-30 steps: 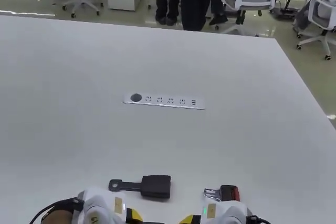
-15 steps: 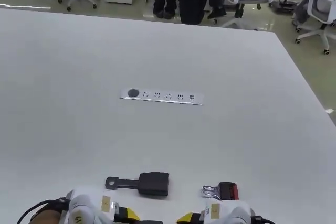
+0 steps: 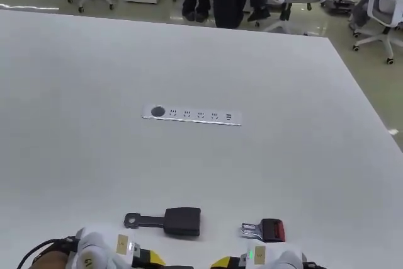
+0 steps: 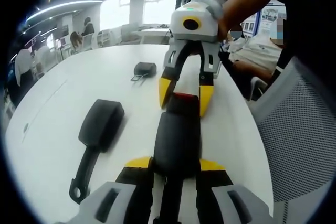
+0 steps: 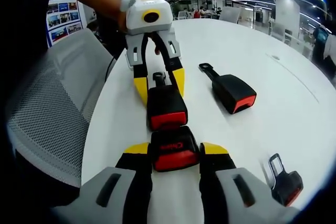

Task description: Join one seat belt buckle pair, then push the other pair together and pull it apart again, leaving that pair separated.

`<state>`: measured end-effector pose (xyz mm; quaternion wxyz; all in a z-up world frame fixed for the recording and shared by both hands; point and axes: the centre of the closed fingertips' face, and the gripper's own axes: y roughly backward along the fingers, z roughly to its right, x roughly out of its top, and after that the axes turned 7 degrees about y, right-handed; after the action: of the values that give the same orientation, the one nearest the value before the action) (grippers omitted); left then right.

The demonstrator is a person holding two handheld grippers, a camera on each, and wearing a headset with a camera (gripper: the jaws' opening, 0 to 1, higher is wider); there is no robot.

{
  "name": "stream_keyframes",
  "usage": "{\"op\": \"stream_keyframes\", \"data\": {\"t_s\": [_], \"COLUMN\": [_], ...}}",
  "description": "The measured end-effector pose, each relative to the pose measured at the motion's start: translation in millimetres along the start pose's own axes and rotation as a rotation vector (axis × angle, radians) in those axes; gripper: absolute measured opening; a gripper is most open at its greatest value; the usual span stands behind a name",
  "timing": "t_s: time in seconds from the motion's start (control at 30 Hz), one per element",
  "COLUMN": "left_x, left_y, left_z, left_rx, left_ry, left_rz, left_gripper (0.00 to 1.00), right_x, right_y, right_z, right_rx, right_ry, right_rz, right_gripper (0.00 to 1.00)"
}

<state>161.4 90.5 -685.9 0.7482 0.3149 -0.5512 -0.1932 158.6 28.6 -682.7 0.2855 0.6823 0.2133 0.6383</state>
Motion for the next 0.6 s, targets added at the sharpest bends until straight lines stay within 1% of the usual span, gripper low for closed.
{"op": "stream_keyframes", "data": {"t_s": [0.33,0.5,0.6], "left_x": [-0.4,-0.5,-0.3], "left_y": [-0.6,-1.0,-1.8], "left_z": [-0.8,-1.3,-0.9], "left_rx": [-0.002,0.001,0.007], "left_ry": [0.011,0.007,-0.002], "left_rz": [0.006,-0.001,-0.008], "left_gripper": [0.31,0.31,0.32], "right_x": [0.7,1.4,1.3], "right_y": [0.9,1.1,0.6], "right_z": [-0.3,-0.8,-1.1], "right_rx": [-0.012,-0.016,-0.022], "right_ry": [-0.022,-0.018,-0.008], "right_rz": [0.020,0.017,0.006], "right_gripper": [0.33,0.33,0.33]}}
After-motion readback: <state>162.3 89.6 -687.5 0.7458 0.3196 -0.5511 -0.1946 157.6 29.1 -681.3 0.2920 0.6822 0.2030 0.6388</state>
